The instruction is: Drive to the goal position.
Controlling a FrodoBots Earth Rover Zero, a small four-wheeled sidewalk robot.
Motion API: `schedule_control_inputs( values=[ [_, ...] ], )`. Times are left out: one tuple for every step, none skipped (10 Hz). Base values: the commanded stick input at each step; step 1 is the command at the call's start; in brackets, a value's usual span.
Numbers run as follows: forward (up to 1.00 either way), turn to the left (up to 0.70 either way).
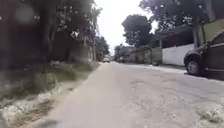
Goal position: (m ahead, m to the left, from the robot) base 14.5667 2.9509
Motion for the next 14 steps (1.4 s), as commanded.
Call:
schedule_control_inputs(
  values=[
    [1.00, -0.03],
    [1.00, 0.00],
    [1.00, 0.00],
    [1.00, 0.00],
    [1.00, 0.00],
    [1.00, 0.00],
    [1.00, -0.08],
    [1.00, -0.21],
    [1.00, -0.16],
    [1.00, -0.03],
    [1.00, 0.00],
    [1.00, 0.00],
    [1.00, 0.00],
    [1.00, 0.00]
  ],
)
